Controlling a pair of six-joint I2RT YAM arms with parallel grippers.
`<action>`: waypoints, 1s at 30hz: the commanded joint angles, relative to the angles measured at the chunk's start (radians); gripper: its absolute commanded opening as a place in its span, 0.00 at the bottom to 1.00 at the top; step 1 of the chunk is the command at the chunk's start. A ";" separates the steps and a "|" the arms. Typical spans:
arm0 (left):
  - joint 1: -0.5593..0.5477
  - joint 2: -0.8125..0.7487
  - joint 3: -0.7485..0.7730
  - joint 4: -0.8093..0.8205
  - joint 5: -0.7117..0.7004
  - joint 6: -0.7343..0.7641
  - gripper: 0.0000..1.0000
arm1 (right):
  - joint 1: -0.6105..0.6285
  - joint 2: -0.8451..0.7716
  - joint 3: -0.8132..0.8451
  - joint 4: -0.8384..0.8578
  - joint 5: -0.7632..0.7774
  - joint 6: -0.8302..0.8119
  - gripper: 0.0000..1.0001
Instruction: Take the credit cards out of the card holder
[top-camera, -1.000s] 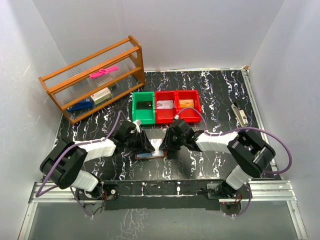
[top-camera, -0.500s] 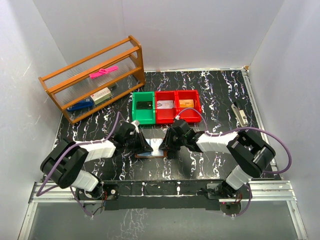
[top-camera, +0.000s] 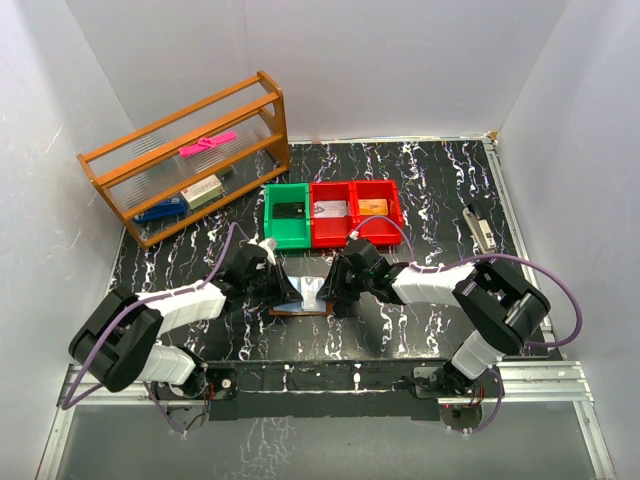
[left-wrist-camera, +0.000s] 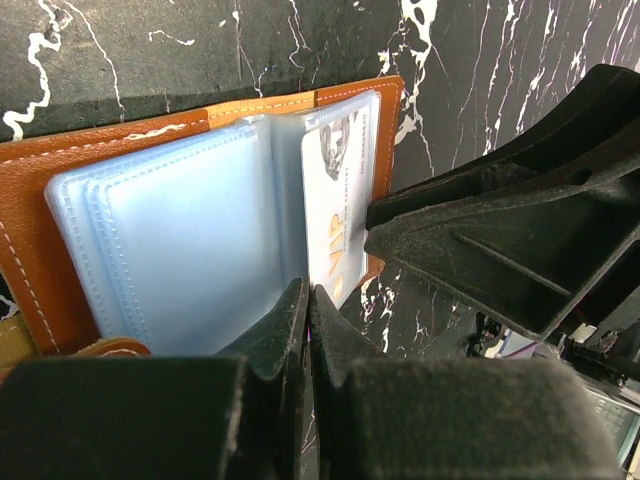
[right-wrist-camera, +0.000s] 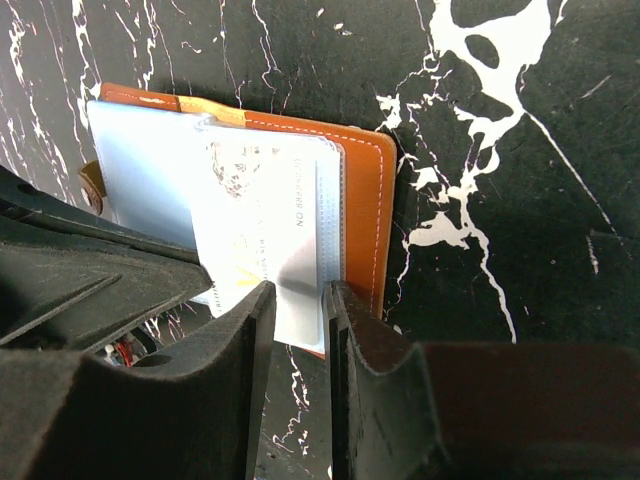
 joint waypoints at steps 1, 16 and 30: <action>-0.004 -0.046 -0.009 -0.008 0.015 0.016 0.00 | 0.007 0.022 0.010 -0.019 0.010 -0.002 0.26; -0.004 0.013 0.008 0.097 0.083 -0.029 0.08 | 0.008 0.042 0.013 0.017 -0.039 -0.005 0.26; -0.003 -0.011 0.011 -0.004 0.031 0.000 0.00 | 0.007 0.051 0.025 -0.027 -0.003 -0.007 0.25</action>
